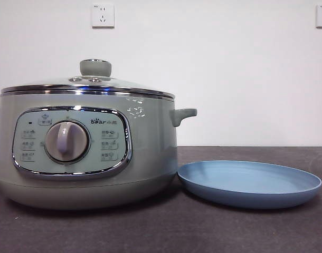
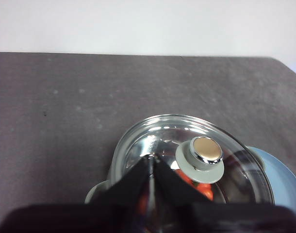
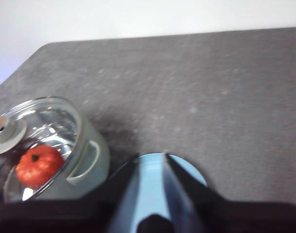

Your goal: Take the pumpkin out from the steamer,put the pumpkin in the blue plate,close the lid

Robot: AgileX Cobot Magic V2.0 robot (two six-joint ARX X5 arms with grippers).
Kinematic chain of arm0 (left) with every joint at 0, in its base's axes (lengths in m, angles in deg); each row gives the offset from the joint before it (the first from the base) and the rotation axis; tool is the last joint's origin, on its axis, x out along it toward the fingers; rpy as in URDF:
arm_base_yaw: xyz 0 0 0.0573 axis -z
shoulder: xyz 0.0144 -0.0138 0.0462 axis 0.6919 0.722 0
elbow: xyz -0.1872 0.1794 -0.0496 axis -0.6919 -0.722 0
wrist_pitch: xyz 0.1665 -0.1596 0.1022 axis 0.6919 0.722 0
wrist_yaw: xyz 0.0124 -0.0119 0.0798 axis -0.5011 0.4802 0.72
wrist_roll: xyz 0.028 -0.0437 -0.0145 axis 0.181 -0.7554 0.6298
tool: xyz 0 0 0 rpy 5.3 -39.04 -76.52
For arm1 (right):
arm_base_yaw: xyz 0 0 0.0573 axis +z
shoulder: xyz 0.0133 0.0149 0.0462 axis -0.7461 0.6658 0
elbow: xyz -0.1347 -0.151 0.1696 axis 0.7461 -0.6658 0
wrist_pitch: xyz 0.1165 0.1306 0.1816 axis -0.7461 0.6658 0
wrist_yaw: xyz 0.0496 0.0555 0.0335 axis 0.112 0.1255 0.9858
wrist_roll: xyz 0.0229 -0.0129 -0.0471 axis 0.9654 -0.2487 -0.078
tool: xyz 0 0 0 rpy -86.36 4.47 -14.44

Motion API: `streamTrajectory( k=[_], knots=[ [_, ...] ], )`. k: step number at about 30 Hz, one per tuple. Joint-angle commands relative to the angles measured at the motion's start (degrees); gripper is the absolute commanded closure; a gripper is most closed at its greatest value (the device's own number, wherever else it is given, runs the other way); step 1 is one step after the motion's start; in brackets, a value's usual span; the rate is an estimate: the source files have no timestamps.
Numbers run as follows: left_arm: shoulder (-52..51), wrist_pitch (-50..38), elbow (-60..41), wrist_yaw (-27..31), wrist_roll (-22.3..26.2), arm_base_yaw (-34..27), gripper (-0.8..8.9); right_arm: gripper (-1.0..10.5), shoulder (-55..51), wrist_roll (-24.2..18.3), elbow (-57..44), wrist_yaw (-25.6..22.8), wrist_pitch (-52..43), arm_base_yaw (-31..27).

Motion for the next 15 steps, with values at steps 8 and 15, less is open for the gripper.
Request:
streamTrajectory(
  k=[8, 15],
  knots=[
    [4.3, -0.6, 1.3, -4.1, 0.1, 0.9, 3.42, 3.5, 2.5, -0.5, 0.3, 0.4, 0.5, 0.0],
    [13.4, -1.9, 5.7, -4.8, 0.5, 7.9, 3.42, 3.5, 2.6, -0.3, 0.3, 0.4, 0.0, 0.0]
  ],
)
